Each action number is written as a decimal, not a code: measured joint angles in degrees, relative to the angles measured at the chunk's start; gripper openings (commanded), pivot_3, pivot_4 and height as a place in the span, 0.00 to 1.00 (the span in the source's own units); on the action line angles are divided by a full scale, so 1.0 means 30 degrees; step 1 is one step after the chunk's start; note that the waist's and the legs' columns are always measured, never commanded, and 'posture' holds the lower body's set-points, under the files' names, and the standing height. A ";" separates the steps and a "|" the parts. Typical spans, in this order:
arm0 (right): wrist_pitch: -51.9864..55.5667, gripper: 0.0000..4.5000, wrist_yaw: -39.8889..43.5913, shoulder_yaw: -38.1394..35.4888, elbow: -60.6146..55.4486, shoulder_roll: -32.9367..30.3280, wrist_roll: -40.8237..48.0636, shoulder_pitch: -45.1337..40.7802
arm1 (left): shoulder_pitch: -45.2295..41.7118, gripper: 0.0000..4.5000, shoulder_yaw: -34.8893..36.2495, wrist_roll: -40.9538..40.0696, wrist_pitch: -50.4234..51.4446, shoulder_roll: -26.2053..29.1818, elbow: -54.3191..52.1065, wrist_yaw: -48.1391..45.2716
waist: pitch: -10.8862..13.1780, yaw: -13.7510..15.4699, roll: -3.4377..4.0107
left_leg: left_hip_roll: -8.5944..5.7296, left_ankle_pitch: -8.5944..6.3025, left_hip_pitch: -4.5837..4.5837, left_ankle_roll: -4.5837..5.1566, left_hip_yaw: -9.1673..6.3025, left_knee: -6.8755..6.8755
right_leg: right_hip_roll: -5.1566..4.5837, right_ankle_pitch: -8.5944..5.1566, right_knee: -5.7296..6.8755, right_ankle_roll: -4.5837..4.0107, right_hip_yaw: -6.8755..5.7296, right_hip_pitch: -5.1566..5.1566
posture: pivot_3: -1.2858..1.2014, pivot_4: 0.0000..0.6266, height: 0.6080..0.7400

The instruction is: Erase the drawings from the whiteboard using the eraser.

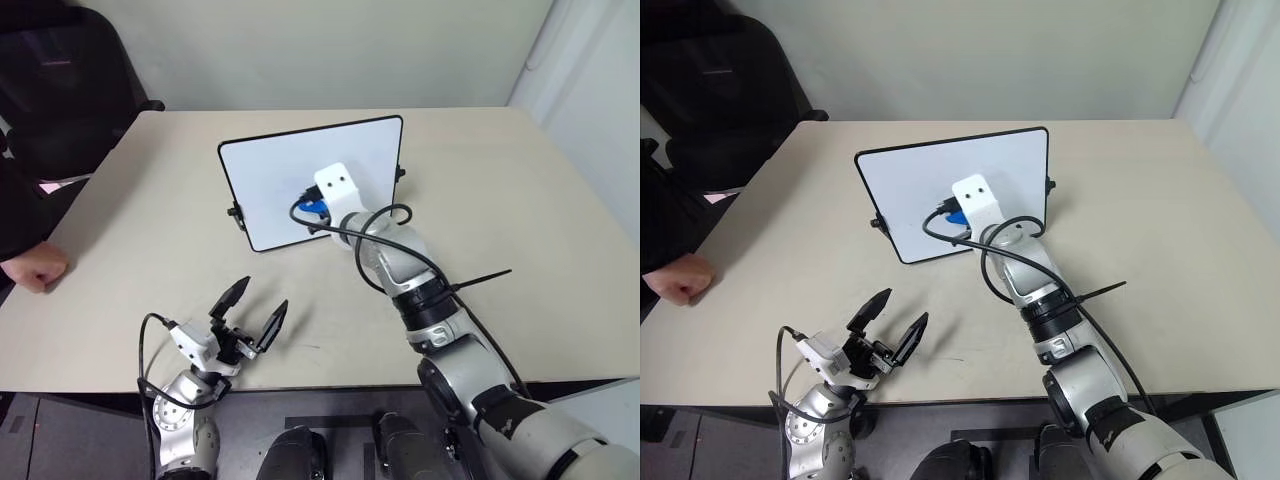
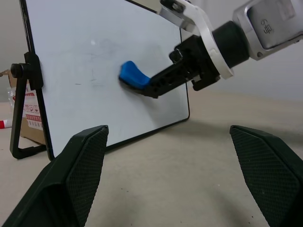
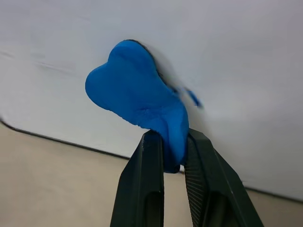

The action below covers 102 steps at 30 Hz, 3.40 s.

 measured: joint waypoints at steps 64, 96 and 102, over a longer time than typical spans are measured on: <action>-0.1959 0.07 0.0185 -0.1355 0.0808 0.0622 -0.0054 -0.1618 | -0.0122 1.00 0.0178 0.0006 0.0084 -0.0043 -0.0003 -0.0019 | 0.0030 0.0110 0.0009 | -0.0024 -0.0005 -0.0082 -0.0017 0.0003 0.0083 | -0.0031 0.0190 -0.0019 -0.0012 -0.0027 -0.0149 | 0.52 0.24 0.99; 1.2804 0.07 0.2964 -0.4696 -1.3574 -0.6624 0.2650 0.5933 | 0.0344 1.00 -0.0199 -0.0004 0.0370 -0.0181 -0.0701 -0.0014 | 0.0006 0.0279 -0.0024 | -0.0055 0.0039 -0.0040 0.0309 0.0000 0.0104 | -0.0038 0.0178 -0.0047 -0.0044 -0.0034 -0.0055 | 0.52 0.24 0.99; 1.3079 0.15 0.2769 -0.5248 -1.4523 -0.7940 0.4396 0.8986 | 0.0418 1.00 -0.0246 0.0003 0.0512 -0.0335 -0.0745 -0.0012 | 0.0006 0.0219 -0.0025 | -0.0077 0.0029 0.0027 0.0318 0.0012 0.0104 | -0.0058 0.0104 -0.0042 0.0080 -0.0002 -0.0009 | 0.52 0.24 0.99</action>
